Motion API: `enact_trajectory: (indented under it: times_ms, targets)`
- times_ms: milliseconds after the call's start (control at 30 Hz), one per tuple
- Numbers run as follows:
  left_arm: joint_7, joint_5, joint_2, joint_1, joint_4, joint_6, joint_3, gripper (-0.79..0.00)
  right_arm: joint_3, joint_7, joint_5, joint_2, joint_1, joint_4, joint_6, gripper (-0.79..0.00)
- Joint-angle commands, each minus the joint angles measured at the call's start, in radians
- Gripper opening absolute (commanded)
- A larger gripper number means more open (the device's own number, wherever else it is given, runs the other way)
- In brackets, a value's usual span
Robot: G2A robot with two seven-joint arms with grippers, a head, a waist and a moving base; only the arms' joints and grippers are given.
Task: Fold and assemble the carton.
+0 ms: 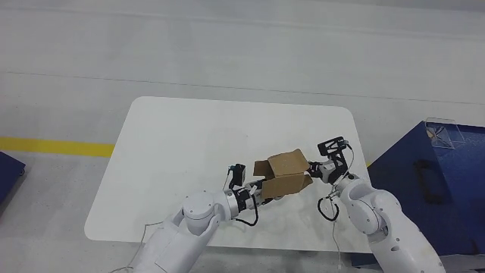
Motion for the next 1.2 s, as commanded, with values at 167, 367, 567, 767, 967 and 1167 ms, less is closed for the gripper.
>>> enact_trajectory:
  times_ms: [167, 367, 567, 767, 967, 1167]
  targets:
    - [0.008, -0.014, 0.002, 0.011, -0.005, -0.002, -0.013, -0.785, 0.038, 0.038, 0.044, 0.003, -0.042, -0.039, -0.062, 0.0]
    - [0.023, -0.027, 0.0, 0.011, -0.005, 0.014, -0.015, -0.785, 0.045, 0.056, 0.051, 0.002, -0.074, -0.08, -0.075, 0.0]
    - [0.038, -0.019, -0.002, 0.01, -0.007, 0.021, -0.008, -0.785, 0.026, 0.046, 0.03, -0.005, -0.073, -0.083, -0.055, 0.0]
    - [0.042, -0.017, -0.002, 0.016, -0.017, 0.025, -0.007, -0.785, 0.022, 0.049, 0.034, -0.01, -0.077, -0.099, -0.049, 0.0]
    - [0.041, -0.02, -0.003, 0.015, -0.011, 0.026, -0.006, -0.785, 0.03, 0.052, 0.047, -0.014, -0.076, -0.099, -0.048, 0.0]
    - [0.039, -0.024, -0.004, 0.015, -0.007, 0.026, -0.005, -0.785, 0.027, 0.074, 0.049, -0.017, -0.078, -0.111, -0.06, 0.0]
